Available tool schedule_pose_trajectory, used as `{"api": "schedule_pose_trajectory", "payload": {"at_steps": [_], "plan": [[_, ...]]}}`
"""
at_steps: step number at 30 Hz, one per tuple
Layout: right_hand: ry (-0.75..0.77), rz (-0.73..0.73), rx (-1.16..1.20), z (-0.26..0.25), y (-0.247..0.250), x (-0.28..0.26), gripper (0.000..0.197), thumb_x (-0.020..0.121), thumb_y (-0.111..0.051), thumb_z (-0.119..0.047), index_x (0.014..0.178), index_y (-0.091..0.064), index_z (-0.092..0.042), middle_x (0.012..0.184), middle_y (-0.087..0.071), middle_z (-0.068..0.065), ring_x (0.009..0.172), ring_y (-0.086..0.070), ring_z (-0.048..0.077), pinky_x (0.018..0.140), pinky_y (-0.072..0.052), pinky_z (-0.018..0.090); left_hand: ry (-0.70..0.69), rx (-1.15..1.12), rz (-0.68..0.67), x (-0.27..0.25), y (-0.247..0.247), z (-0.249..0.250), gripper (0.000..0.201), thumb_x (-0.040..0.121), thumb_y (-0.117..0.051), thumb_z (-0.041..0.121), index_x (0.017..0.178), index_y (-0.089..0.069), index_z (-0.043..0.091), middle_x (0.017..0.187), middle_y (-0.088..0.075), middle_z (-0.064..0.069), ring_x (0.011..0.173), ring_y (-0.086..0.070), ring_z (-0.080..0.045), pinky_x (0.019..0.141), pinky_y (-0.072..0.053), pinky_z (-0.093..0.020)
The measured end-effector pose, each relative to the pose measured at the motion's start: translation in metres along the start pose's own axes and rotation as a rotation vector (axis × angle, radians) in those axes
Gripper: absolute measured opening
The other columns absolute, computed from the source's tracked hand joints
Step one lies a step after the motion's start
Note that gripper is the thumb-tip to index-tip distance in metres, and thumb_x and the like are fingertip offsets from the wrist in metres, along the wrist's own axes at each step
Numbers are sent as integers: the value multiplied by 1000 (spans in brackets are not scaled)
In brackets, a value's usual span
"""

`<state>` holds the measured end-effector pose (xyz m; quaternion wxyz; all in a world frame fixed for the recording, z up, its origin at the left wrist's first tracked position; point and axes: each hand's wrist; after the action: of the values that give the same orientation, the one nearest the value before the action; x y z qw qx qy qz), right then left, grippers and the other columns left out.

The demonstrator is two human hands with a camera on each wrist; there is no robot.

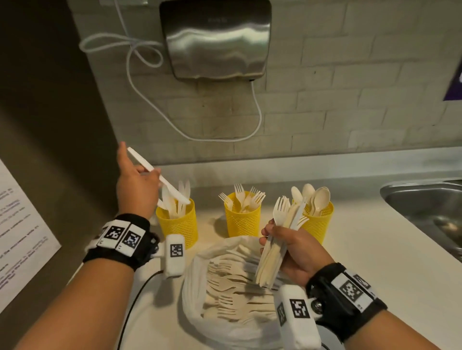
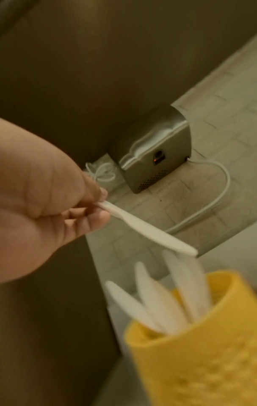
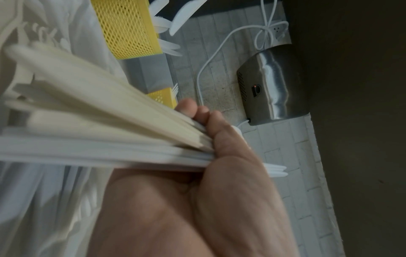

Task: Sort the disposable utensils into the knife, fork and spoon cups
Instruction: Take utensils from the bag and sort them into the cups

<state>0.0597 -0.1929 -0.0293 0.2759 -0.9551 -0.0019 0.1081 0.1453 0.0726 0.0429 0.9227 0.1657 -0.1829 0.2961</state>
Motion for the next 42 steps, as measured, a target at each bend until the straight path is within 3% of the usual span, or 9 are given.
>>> {"api": "schedule_pose_trajectory", "payload": {"at_steps": [3,8,11,13,16,19,25,30,42], "plan": [[-1,0,6,0,0,-2,10,85,-57,1,82,-61,-8,71,-60,9,67,-60,22,71,-49,37,-82,127,3,1,3,2,73,88,-59,10,146,-18,30,95,-56,-4,85,-56,-22,81,-45,-34],[-5,-32,27,0,-4,-5,11,83,-57,3,84,-57,-8,71,-58,10,65,-60,22,66,-50,35,-18,404,-303,-14,-13,-27,54,88,-59,11,138,-37,15,120,-58,-19,107,-57,-36,86,-44,-38],[-7,-30,41,-2,-7,-6,11,84,-58,3,87,-58,-7,70,-58,9,64,-59,21,63,-51,31,-124,495,-189,-31,-16,-26,42,88,-57,15,129,-50,10,137,-38,-16,124,-41,-34,102,-38,-42],[-38,-41,62,-2,-8,-5,8,83,-60,0,88,-59,-6,70,-59,9,64,-59,21,61,-51,31,-171,413,-207,-53,-20,-6,33,88,-56,16,122,-57,13,127,-46,-12,116,-47,-30,96,-41,-36],[-99,-108,77,-2,-12,-5,15,80,-64,-10,94,-60,-5,72,-63,10,63,-63,21,56,-52,30,-22,209,-721,-99,-40,25,14,88,-60,20,101,-65,21,84,-61,3,77,-59,-14,62,-43,-21],[-133,-219,171,-4,-15,-8,24,91,-49,-11,107,-58,4,73,-70,16,61,-69,24,53,-56,30,126,25,-981,-128,-62,31,29,86,-63,23,115,-61,20,69,-58,5,52,-51,-5,50,-40,-21],[-135,-285,153,-8,-7,-7,35,81,-46,-6,114,-55,3,71,-69,14,54,-60,23,55,-49,29,289,-203,-942,-142,-77,25,59,77,-71,5,127,-45,21,106,-49,-10,75,-57,-16,53,-48,-20],[-134,-218,93,-9,3,-5,37,89,-43,-2,124,-55,0,81,-67,19,61,-66,27,60,-56,36,255,-202,-879,-143,-82,25,26,81,-66,7,104,-60,19,95,-60,-7,75,-60,-15,57,-51,-21],[-170,-139,-101,-13,15,-6,28,79,-62,-12,105,-66,-3,79,-68,18,65,-67,26,63,-57,37,496,-377,-995,-143,-83,22,23,85,-63,6,105,-66,19,93,-67,2,73,-56,-9,50,-44,-16]]}}
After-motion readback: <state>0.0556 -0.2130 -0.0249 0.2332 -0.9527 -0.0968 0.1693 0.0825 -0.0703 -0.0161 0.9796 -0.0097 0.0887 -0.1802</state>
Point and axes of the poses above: each hand's wrist, its own x-axis towards the middle knuckle, its own y-axis out of the back of the hand, z = x × y
